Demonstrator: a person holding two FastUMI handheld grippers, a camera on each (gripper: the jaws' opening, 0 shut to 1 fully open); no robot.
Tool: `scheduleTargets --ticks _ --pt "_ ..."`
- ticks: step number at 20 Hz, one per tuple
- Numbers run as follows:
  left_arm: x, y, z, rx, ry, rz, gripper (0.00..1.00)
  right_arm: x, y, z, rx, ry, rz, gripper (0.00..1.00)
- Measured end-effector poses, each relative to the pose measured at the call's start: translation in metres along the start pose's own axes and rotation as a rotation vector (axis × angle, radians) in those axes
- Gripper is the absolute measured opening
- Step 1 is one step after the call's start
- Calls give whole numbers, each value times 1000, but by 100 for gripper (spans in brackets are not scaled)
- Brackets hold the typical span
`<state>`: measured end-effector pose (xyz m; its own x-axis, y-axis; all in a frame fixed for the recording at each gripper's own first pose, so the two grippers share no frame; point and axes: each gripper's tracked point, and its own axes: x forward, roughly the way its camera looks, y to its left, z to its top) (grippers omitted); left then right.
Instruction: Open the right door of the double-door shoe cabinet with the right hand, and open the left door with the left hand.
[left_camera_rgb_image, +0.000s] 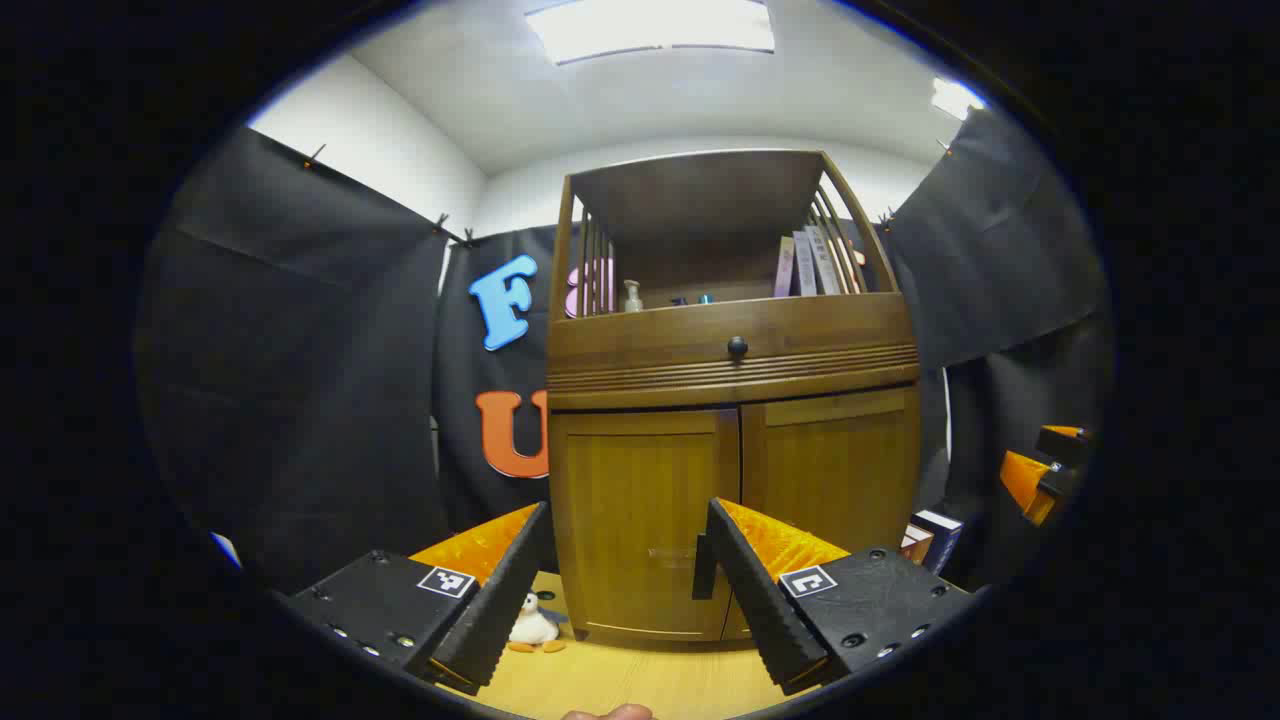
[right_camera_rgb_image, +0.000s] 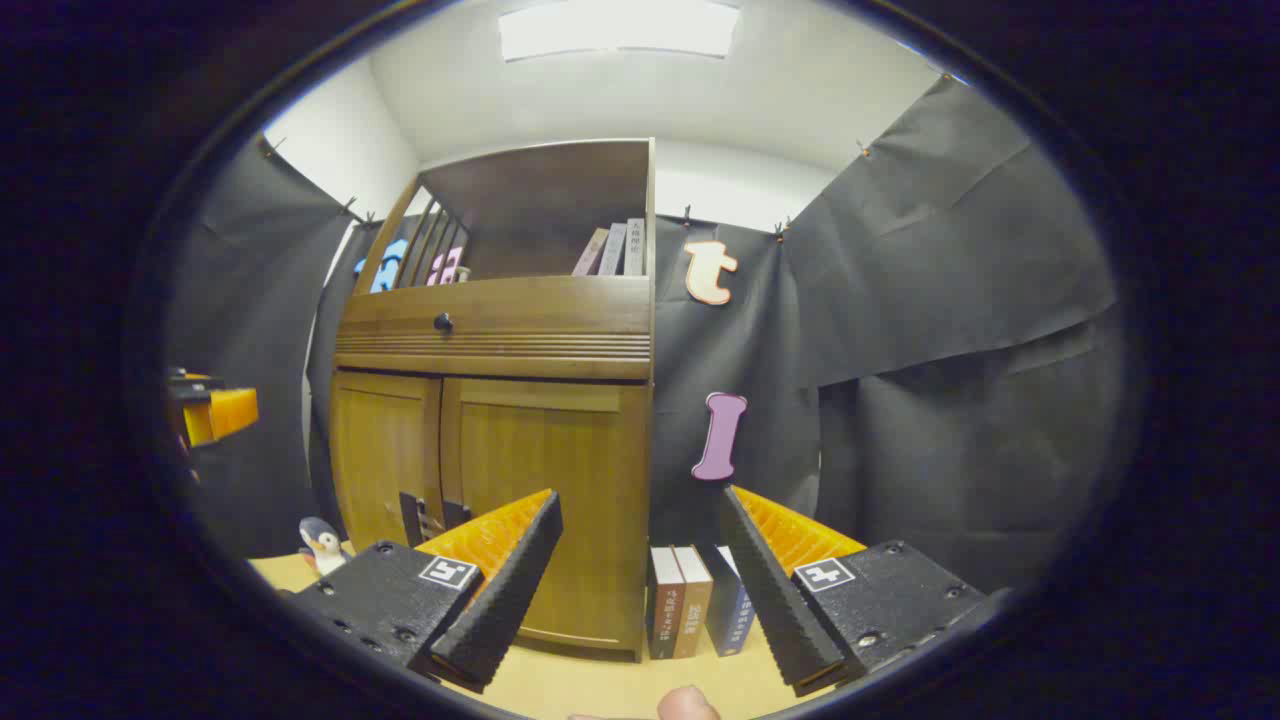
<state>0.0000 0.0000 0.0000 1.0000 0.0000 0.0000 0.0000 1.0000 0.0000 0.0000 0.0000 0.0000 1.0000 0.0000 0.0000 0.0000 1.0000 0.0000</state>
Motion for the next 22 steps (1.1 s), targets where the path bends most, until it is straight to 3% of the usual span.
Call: scheduleTargets --ticks 5,8,16,22 --pt "22 6 -29 -47 51 -167 94 1 45 4 -21 16 -109 100" --pt "33 15 -36 -58 87 -198 95 -1 58 1 -34 44 -148 100" --pt "33 18 -36 -108 83 -157 95 10 83 5 -41 35 -70 100" --pt "30 26 -36 -63 73 -147 95 31 111 -4 -14 52 11 100"
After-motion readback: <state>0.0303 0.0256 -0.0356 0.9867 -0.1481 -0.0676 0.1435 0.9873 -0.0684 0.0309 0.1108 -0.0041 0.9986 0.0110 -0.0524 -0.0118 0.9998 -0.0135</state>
